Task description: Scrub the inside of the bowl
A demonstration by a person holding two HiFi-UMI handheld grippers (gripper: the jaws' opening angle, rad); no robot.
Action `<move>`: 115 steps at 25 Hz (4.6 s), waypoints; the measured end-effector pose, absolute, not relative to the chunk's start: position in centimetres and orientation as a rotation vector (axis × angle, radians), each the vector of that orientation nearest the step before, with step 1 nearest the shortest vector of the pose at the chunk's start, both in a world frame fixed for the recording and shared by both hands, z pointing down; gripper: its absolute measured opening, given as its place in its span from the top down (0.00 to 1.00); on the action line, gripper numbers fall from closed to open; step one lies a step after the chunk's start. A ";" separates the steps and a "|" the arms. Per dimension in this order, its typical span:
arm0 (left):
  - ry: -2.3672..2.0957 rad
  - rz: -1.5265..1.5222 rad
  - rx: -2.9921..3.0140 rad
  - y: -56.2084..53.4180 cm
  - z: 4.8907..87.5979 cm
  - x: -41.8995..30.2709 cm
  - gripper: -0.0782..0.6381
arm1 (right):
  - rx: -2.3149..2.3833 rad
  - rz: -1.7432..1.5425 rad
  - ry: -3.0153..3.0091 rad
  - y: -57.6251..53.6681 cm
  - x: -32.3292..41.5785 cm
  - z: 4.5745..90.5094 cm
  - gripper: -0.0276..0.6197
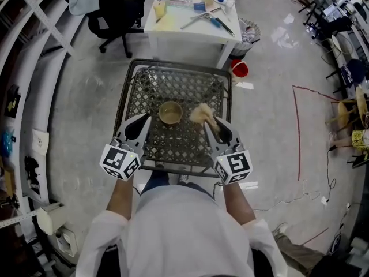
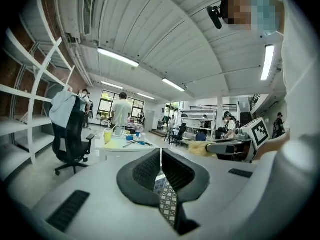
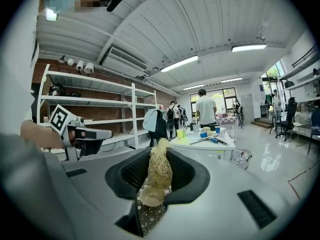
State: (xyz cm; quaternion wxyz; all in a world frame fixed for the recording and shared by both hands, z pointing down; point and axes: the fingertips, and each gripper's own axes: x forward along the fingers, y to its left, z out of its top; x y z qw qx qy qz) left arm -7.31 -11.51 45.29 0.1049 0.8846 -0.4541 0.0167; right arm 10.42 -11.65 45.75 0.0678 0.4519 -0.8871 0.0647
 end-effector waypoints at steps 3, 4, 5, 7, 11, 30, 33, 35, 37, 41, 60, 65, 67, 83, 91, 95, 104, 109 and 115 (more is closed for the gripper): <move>-1.293 0.061 2.627 -12.8 45.6 -7.2 0.84 | 1.385 0.203 -2.661 -12.5 9.8 46.0 0.80; -1.279 0.062 2.633 -13.2 45.6 -7.2 0.84 | 1.392 0.206 -2.657 -12.8 9.7 46.1 0.80; -1.267 0.062 2.638 -13.6 45.7 -7.2 0.84 | 1.398 0.208 -2.652 -13.1 9.6 46.2 0.80; -1.248 0.064 2.646 -14.3 45.8 -7.3 0.84 | 1.408 0.212 -2.645 -13.6 9.3 46.5 0.80; -1.224 0.070 2.654 -15.8 46.0 -7.7 0.84 | 1.417 0.218 -2.636 -14.8 8.4 46.7 0.80; -1.162 0.120 2.589 -22.3 50.0 -7.8 0.84 | 1.433 0.258 -2.599 -18.8 6.8 48.0 0.80; -1.147 0.144 2.554 -22.8 51.6 -7.6 0.84 | 1.428 0.267 -2.595 -18.9 6.9 48.3 0.80; -1.139 0.168 2.533 -23.0 52.8 -7.4 0.84 | 1.422 0.274 -2.592 -19.0 6.8 48.5 0.80; -1.131 0.190 2.506 -23.2 54.1 -7.4 0.84 | 1.416 0.281 -2.591 -19.0 6.7 48.8 0.80; -1.123 0.231 2.447 -23.2 56.6 -7.6 0.84 | 1.408 0.291 -2.590 -18.9 6.3 48.9 0.80; -1.019 0.465 2.134 -22.5 68.8 -7.3 0.84 | 1.373 0.315 -2.576 -19.5 6.3 49.9 0.80; -0.998 0.504 2.062 -22.3 71.1 -6.9 0.84 | 1.366 0.313 -2.572 -19.8 6.4 50.0 0.80; -0.993 0.526 2.040 -22.1 72.1 -6.8 0.84 | 1.364 0.316 -2.570 -19.8 6.4 50.2 0.80; -0.966 0.589 1.859 -21.6 77.1 -6.5 0.68 | 1.347 0.347 -2.533 -20.4 6.6 51.6 0.80; -0.919 0.620 1.811 -21.2 78.5 -6.2 0.68 | 1.351 0.354 -2.522 -20.8 6.7 51.8 0.80; -0.926 0.649 1.807 -21.1 78.6 -6.2 0.74 | 1.350 0.358 -2.522 -21.0 6.8 51.7 0.80; -1.007 0.669 1.823 -21.9 77.8 -7.1 0.82 | 1.341 0.348 -2.534 -20.9 6.6 51.5 0.80; -1.049 0.634 1.842 -22.7 76.4 -7.7 0.83 | 1.338 0.325 -2.551 -20.8 6.3 51.0 0.80; -1.104 0.565 1.910 -24.3 73.0 -7.8 0.83 | 1.331 0.285 -2.582 -20.6 6.1 49.9 0.80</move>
